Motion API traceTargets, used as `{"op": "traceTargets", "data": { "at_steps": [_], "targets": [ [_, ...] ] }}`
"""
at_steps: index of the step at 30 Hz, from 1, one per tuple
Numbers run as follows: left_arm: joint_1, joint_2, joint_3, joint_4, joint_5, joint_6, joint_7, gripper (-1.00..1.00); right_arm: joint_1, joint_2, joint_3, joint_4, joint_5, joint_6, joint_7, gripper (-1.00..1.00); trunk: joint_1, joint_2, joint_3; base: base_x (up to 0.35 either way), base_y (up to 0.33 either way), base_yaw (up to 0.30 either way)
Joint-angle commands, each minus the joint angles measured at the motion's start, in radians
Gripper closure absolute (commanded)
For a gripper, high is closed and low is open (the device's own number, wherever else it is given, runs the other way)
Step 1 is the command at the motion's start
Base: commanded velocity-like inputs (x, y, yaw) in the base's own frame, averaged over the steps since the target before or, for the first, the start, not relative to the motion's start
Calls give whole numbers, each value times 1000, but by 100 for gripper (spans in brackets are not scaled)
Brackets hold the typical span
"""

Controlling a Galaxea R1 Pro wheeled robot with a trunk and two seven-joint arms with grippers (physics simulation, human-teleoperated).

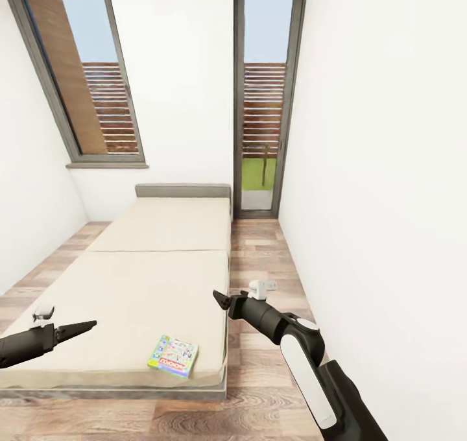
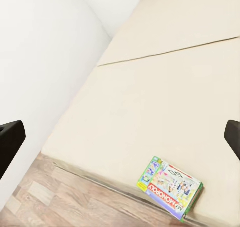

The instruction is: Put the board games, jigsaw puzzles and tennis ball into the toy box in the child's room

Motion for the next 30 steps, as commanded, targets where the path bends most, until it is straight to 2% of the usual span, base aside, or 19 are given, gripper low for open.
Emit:
{"op": "traceTargets", "data": {
  "at_steps": [1,11,17,30],
  "targets": [
    [-1,0,1,-1,-9,10,-8,-100,-1,0,-1,-1,0,5,2,-100,1,-2,-2,0,-74,62],
    [-1,0,1,-1,-9,10,-8,-100,-1,-1,-2,-1,0,5,2,-100,1,-2,-2,0,-150,74],
    [-1,0,1,-1,-10,10,-8,-100,-1,-1,-3,-1,0,5,2,-100,1,-2,-2,0,-32,145],
    [-1,0,1,-1,-10,10,-8,-100,-1,-5,-7,-1,1,4,4,-100,1,-2,-2,0,-4,18]
  ]
}}
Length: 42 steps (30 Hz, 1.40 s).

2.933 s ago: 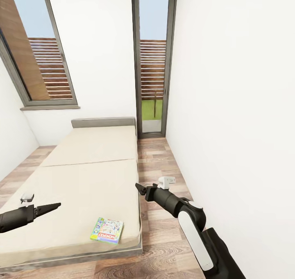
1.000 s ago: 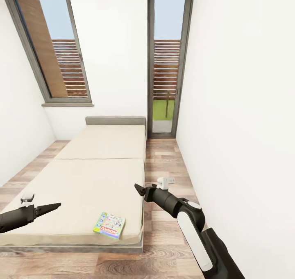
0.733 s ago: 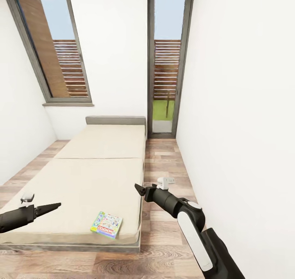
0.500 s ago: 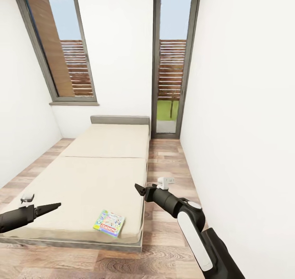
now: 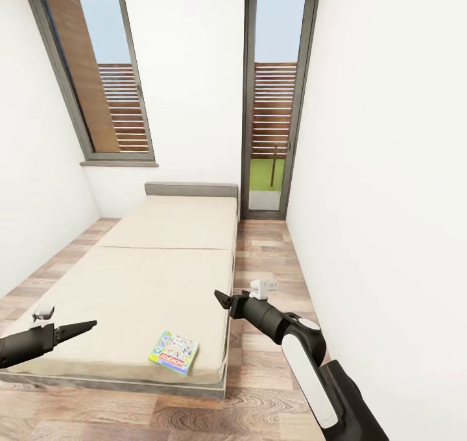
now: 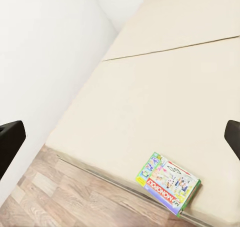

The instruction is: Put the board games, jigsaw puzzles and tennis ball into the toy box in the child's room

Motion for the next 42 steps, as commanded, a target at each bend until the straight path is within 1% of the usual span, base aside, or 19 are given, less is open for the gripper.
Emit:
{"op": "traceTargets", "data": {
  "at_steps": [1,8,9,11,12,13,15,17,18,19,24,25,30,35,42],
  "targets": [
    [-1,0,2,-1,-10,10,-8,-100,-1,0,-1,-1,0,5,2,-100,1,-2,-2,0,0,1],
    [-1,-5,-8,5,-15,11,-8,-100,-1,0,-1,-1,0,5,2,-100,1,-2,-2,0,0,0],
    [-1,-7,-9,6,-21,12,-1,-100,-1,0,-1,-1,0,5,2,-100,1,-2,-2,0,0,0],
    [-1,-9,-10,6,-33,12,31,-100,-1,0,-2,-1,0,5,2,-100,1,-2,-2,0,0,0],
    [-2,-11,-10,6,-40,12,54,-100,-1,-1,-3,-1,0,5,2,-100,1,-2,-2,0,0,0],
    [-2,-13,-11,7,-55,13,106,-100,-1,-1,-3,-1,0,5,3,-100,1,-2,-2,0,0,0],
    [-3,-20,-11,7,-66,14,166,-100,-1,-3,-5,-1,-1,5,3,-100,1,-2,-2,0,0,0],
    [-5,-33,-12,7,-73,14,227,-100,-1,-4,-6,-1,-1,5,3,-100,1,-2,-2,0,0,0],
    [-6,-41,-13,7,-76,14,257,-100,-1,-4,-6,-1,-1,5,3,-100,1,-2,-2,0,0,0],
    [-7,-60,-15,7,-80,15,314,-100,-1,-5,-6,-1,-1,5,3,-100,1,-2,-2,0,0,0],
    [-9,-102,-17,6,-86,15,430,-100,-1,-6,-7,-1,-1,5,4,-100,1,-2,-2,0,0,0],
    [-9,-112,-18,6,-87,15,464,-100,-1,-7,-8,-1,-2,5,4,-100,1,-2,-2,0,0,0],
    [-9,-125,-18,5,-89,16,515,-100,-1,-8,-8,-1,-3,5,3,-100,1,-2,-2,0,0,0],
    [-9,-130,-18,6,-93,16,537,-100,-1,-8,-9,-1,-3,-1,2,-100,20,-37,-18,0,0,0],
    [-9,-134,-18,11,-91,17,572,-100,-1,-9,-9,1,-5,-42,2,-100,47,-86,-40,0,0,0]
  ]
}}
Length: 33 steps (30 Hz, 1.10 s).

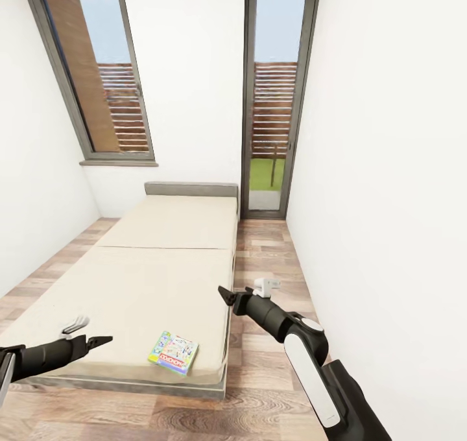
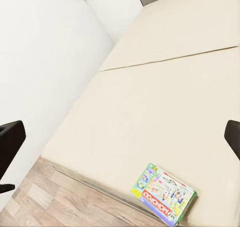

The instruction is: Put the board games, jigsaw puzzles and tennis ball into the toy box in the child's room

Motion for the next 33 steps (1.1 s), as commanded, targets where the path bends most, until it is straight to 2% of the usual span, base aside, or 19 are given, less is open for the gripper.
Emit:
{"op": "traceTargets", "data": {
  "at_steps": [1,5,12,15,16,17,22,28,33],
  "targets": [
    [-1,-3,3,0,-8,6,4,-100,-1,0,-1,-1,-1,0,2,-100,4,-9,-5,0,0,0],
    [-1,-16,3,6,-6,6,36,-100,-1,0,-1,-2,0,-8,2,-100,20,-37,-18,0,0,0],
    [-2,-59,3,42,-7,3,83,-100,-1,0,-2,-5,-1,-12,3,-100,47,-86,-40,0,0,0],
    [-3,-74,3,111,-5,-38,128,-100,-1,0,-2,-10,-6,-12,4,-100,58,-107,-49,0,0,0],
    [-3,-77,3,148,-3,-71,151,-100,-1,0,-2,-12,-7,-13,5,-100,62,-114,-52,0,0,0],
    [-3,-80,3,183,-1,-103,174,-100,-1,0,-2,-13,-8,-13,5,-100,66,-121,-55,0,0,0],
    [-4,-82,6,296,2,-172,243,-100,-1,0,-2,-16,-10,-8,5,-100,85,-156,-71,0,0,0],
    [-4,-83,11,333,1,-188,255,-100,-1,0,-2,-16,-11,-10,5,-100,108,-198,-90,0,0,0],
    [-4,-74,17,405,3,-233,250,-100,-1,0,-3,-16,-11,-12,4,-100,127,-233,-106,0,0,0]
  ]
}}
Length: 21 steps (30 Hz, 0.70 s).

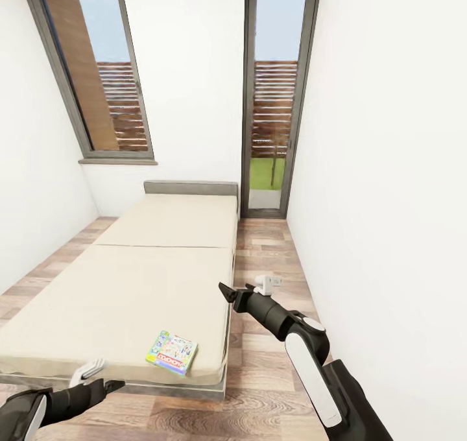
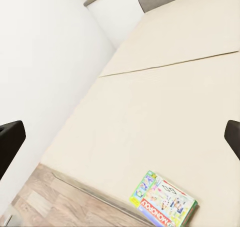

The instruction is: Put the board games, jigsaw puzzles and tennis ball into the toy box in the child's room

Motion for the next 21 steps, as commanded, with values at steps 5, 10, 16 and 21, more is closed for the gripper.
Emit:
{"op": "traceTargets", "data": {
  "at_steps": [5,10,16,21],
  "targets": [
    [-1,1,6,10,-9,1,-19,-100,-1,1,-3,-1,-2,6,1,-100,20,-37,-17,0,0,0],
    [-4,13,10,16,-6,7,-39,-100,-1,8,-23,2,-4,7,1,-100,39,-72,-33,0,0,0],
    [-28,55,22,17,2,57,-141,-100,-1,13,-50,9,-7,12,1,-100,62,-114,-52,0,0,0],
    [-56,74,24,18,3,115,-208,-100,-1,13,-70,9,-18,14,3,-100,81,-149,-67,0,0,0]
  ]
}}
